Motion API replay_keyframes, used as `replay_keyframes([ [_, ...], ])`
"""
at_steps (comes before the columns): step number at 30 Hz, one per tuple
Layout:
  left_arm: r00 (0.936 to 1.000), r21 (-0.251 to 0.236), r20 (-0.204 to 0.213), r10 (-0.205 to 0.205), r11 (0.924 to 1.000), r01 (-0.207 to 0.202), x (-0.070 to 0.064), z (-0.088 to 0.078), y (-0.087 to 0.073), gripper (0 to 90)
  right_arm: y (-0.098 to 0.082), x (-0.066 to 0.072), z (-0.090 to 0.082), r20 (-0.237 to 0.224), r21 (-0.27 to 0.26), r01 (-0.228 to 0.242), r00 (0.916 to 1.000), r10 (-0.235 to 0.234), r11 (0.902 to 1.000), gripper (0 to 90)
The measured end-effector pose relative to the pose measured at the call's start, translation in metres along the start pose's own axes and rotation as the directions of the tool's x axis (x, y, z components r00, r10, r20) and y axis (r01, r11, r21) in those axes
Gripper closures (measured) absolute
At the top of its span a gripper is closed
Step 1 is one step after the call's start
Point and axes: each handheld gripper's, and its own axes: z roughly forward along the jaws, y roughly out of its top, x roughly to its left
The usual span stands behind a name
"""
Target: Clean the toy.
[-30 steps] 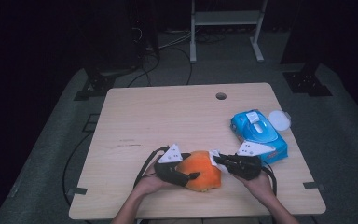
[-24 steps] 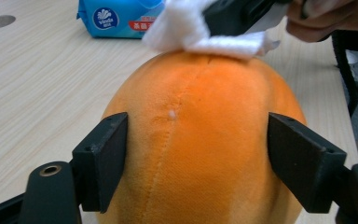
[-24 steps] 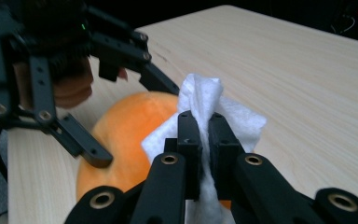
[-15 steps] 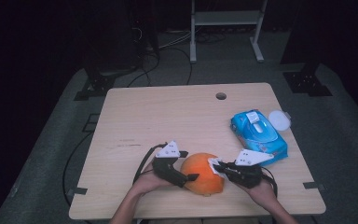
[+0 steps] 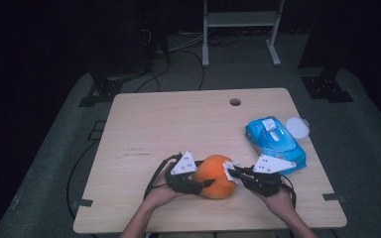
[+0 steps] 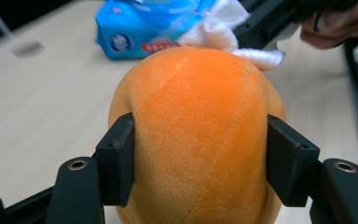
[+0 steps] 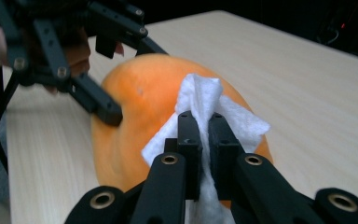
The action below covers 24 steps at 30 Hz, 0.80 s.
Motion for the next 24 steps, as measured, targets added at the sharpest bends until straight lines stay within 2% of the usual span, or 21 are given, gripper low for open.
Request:
replay_keyframes([
  [1, 0.9997, 0.009, -0.010, 0.022, 0.9997, -0.022, -0.002, 0.002, 0.000, 35.1, 0.003, 0.000, 0.002, 0.001, -0.013, 0.002, 1.0000, -0.002, 0.9999, 84.7],
  [3, 0.9997, 0.030, 0.005, 0.023, 0.9993, -0.023, -0.002, 0.004, -0.003, 33.1, 0.004, 0.001, 0.007, 0.000, 0.000, 0.009, 1.0000, -0.009, 1.0000, 84.8],
  [5, 0.9996, 0.027, 0.028, -0.001, 0.9996, 0.000, -0.001, 0.005, -0.007, 29.3, -0.002, 0.001, 0.010, 0.002, 0.022, 0.016, 0.9999, -0.016, 0.9996, 84.7],
  [9, 0.9957, 0.015, 0.064, -0.067, 0.9977, 0.066, 0.006, 0.003, -0.008, 15.2, -0.007, 0.003, 0.010, -0.001, 0.043, 0.023, 0.9997, -0.023, 0.9988, 84.7],
  [10, 0.9909, 0.009, 0.076, -0.111, 0.9938, 0.111, 0.011, 0.001, -0.009, 12.6, -0.008, 0.003, 0.010, -0.002, 0.044, 0.026, 0.9997, -0.026, 0.9987, 84.7],
  [12, 0.9847, 0.020, 0.074, -0.158, 0.9874, 0.157, 0.014, 0.002, -0.011, 8.7, -0.009, 0.005, 0.010, -0.002, 0.051, 0.029, 0.9996, -0.029, 0.9983, 84.7],
  [14, 0.9736, 0.048, 0.111, -0.199, 0.9796, 0.195, 0.017, 0.005, -0.014, 7.6, -0.011, 0.005, 0.010, -0.005, 0.055, 0.031, 0.9995, -0.031, 0.9980, 84.7],
  [15, 0.9741, 0.056, 0.107, -0.199, 0.9794, 0.194, 0.016, 0.008, -0.016, 8.6, -0.011, 0.006, 0.010, -0.006, 0.058, 0.031, 0.9995, -0.031, 0.9979, 84.7],
  [18, 0.9852, 0.050, 0.088, -0.148, 0.9884, 0.144, 0.011, 0.007, -0.014, 21.8, -0.010, 0.008, 0.010, 0.005, 0.060, 0.047, 0.9989, -0.047, 0.9971, 84.7],
  [21, 0.9932, 0.061, 0.066, -0.096, 0.9939, 0.092, 0.005, 0.007, -0.009, 25.7, -0.004, 0.010, 0.007, 0.012, 0.040, 0.054, 0.9984, -0.055, 0.9977, 84.7],
  [24, 0.9972, 0.071, 0.053, -0.052, 0.9963, 0.048, -0.001, 0.007, -0.005, 26.0, 0.002, 0.013, 0.008, 0.009, 0.020, 0.071, 0.9974, -0.072, 0.9972, 84.7],
])
